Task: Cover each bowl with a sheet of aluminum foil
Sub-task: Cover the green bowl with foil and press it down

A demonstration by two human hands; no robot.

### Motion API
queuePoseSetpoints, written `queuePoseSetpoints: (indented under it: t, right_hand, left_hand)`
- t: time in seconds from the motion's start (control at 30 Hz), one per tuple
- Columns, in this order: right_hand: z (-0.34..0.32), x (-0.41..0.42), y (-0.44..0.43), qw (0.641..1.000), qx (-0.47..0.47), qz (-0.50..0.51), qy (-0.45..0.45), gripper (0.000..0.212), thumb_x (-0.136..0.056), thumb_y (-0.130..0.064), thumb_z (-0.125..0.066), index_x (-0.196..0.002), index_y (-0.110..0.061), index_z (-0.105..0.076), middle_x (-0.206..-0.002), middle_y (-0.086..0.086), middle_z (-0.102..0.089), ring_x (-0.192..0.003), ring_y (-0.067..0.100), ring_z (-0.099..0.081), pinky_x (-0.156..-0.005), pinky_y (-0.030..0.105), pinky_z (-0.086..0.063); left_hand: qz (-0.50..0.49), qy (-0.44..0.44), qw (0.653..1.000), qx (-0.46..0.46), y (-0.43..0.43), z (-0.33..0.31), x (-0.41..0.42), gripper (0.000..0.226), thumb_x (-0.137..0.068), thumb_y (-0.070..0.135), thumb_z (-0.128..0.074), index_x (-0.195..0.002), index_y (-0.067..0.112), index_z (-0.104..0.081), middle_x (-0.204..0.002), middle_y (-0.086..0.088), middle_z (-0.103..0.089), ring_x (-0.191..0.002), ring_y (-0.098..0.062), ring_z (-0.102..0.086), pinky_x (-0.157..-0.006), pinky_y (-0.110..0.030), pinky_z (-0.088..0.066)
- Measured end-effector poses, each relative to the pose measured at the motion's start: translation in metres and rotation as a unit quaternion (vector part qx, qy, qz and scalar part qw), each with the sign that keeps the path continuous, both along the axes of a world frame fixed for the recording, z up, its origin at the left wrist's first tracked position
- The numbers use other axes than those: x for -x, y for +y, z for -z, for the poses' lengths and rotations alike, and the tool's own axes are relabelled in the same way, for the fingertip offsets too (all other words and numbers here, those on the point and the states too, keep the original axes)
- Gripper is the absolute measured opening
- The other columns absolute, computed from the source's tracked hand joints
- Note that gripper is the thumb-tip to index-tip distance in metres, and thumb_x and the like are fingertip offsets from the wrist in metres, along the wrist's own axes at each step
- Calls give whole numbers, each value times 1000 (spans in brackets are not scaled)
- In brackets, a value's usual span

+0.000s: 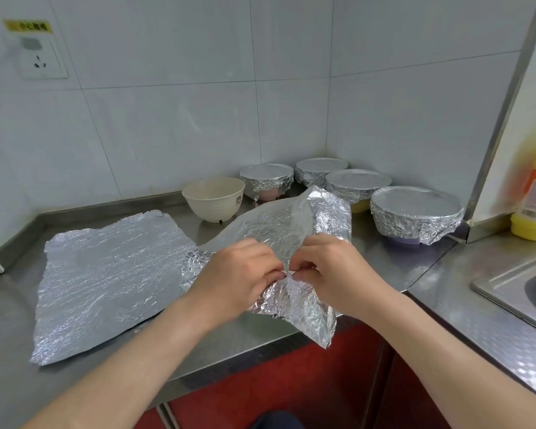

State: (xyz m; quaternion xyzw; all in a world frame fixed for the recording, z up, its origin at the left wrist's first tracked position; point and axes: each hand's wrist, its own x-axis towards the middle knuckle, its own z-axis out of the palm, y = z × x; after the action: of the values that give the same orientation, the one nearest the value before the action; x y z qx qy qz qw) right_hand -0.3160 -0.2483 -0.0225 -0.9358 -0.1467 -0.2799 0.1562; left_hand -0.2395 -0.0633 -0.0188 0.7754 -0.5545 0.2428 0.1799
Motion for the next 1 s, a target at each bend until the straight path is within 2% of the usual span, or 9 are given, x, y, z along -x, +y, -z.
queuePoseSetpoints:
  t: [0.1,0.23,0.33,0.4,0.5,0.63,0.8,0.9,1.0]
  right_hand:
    - [-1,0,-4,1000,-9,-1,8,12,-71,-6,-80,-76,-15,-72,-76,-3,-64,-75,18,-57,-64,26,-38]
    - [-9,5,-17,999,-16,-2,50,11,-75,-13,-80,-84,-19,-75,-81,-7,-65,-77,11,-54,-72,31,-47]
    - [-16,12,-25,997,-41,16,67,17,-80,-26,-77,-97,-26,-75,-93,-13,-65,-91,8,-57,-78,22,-42]
    - [-16,13,-23,997,-56,13,43,15,-80,-28,-77,-94,-25,-75,-93,-11,-66,-92,10,-58,-78,22,-43]
    - [-10,9,-10,999,-37,5,32,8,-81,-23,-76,-89,-23,-76,-89,-8,-66,-87,14,-58,-78,28,-45]
    - [3,1,-2,1000,8,4,-12,8,-75,-14,-78,-78,-18,-72,-77,-2,-64,-74,24,-57,-63,38,-50]
    - [7,-5,-3,999,10,2,-37,12,-74,-9,-75,-74,-18,-68,-74,-4,-62,-71,20,-54,-58,37,-51]
    - [6,-7,-3,999,5,-2,-34,10,-75,-9,-72,-74,-18,-68,-75,-4,-62,-72,20,-53,-59,38,-51]
    - [6,-6,-5,1000,1,-6,-26,9,-74,-9,-73,-75,-17,-68,-76,-4,-62,-72,19,-52,-60,37,-50]
  left_hand:
    - [-1,-42,999,-9,-6,3,1,22,-91,28,-56,-85,12,-70,-80,2,-65,-75,-18,-57,-64,-36,-51]
    - [-9,9,1000,0,-12,0,10,30,-90,40,-52,-89,18,-73,-83,8,-64,-80,-12,-55,-66,-34,-52]
    - [-44,82,995,24,-8,-10,15,23,-91,40,-60,-99,25,-75,-94,12,-64,-92,-7,-53,-80,-29,-47]
    - [-70,100,992,40,-4,-16,14,20,-89,38,-63,-102,28,-75,-97,14,-63,-96,-6,-51,-84,-27,-44]
    - [-81,94,992,32,-1,-17,13,17,-86,40,-67,-95,30,-77,-91,15,-63,-91,-7,-53,-81,-30,-47]
    - [-57,-27,998,4,0,-8,11,23,-87,39,-56,-83,27,-75,-78,13,-63,-75,-10,-57,-60,-32,-52]
    - [-50,-198,977,64,1,13,9,11,-82,7,-72,-73,11,-67,-71,-1,-60,-65,-22,-55,-55,-33,-44]
    - [-43,-211,972,95,0,23,8,6,-84,7,-72,-79,10,-68,-75,-2,-61,-66,-22,-55,-55,-32,-45]
    - [-26,-167,981,97,0,29,4,5,-88,13,-68,-87,11,-64,-78,-3,-59,-69,-21,-53,-59,-33,-46]
